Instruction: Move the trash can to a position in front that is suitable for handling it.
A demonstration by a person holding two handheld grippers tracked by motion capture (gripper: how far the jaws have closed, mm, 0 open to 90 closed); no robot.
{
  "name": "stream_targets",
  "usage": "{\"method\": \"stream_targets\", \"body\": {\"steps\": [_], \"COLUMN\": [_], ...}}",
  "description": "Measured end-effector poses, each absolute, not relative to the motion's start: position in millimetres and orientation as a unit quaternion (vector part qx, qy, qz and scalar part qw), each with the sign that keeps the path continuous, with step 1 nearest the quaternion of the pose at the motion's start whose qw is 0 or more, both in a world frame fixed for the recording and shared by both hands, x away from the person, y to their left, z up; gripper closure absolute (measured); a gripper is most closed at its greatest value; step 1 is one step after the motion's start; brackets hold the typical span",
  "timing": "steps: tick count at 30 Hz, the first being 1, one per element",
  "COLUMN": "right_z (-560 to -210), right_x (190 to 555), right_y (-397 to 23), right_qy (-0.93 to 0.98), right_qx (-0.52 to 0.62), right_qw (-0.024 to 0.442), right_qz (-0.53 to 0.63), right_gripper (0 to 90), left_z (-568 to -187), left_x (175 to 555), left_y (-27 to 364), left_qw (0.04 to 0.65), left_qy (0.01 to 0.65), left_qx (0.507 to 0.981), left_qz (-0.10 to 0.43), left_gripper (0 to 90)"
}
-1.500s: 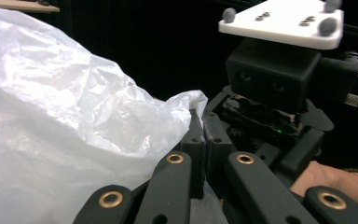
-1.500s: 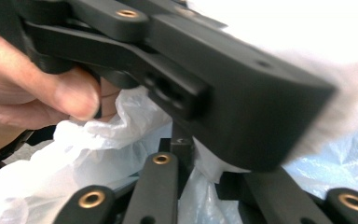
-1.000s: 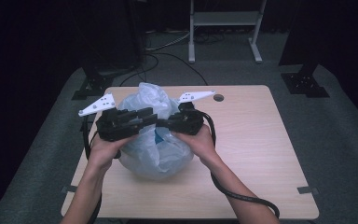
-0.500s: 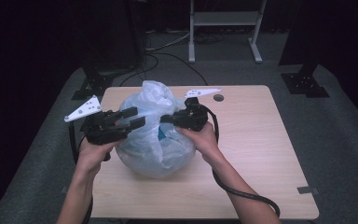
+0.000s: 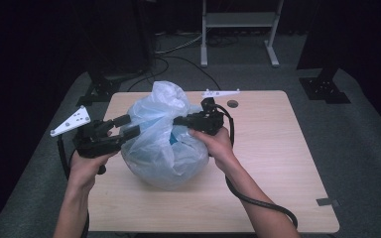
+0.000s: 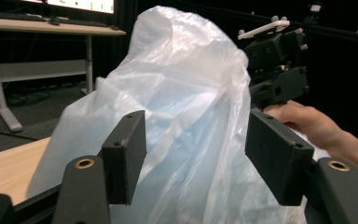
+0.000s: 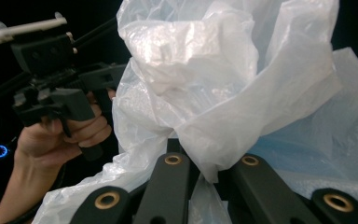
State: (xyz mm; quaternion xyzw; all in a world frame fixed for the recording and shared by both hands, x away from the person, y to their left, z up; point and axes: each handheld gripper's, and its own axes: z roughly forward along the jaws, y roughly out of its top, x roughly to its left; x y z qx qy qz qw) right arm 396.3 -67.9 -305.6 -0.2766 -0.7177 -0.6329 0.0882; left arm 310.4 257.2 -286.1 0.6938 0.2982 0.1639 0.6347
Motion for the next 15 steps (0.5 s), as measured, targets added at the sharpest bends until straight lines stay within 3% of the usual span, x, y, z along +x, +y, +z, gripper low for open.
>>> {"method": "stream_targets", "body": {"steps": [15], "right_z": [-276], "right_x": [400], "right_y": [-88], "right_qy": [-0.701], "right_qx": [-0.286], "right_qw": [0.066], "right_qz": [-0.650], "right_gripper": [87.5], "left_z": [-293], "left_x": [300], "left_y": [274], "left_qw": [0.634], "left_qy": [0.317], "left_qx": [0.682], "left_qz": [0.180], "left_gripper": [27.4]}}
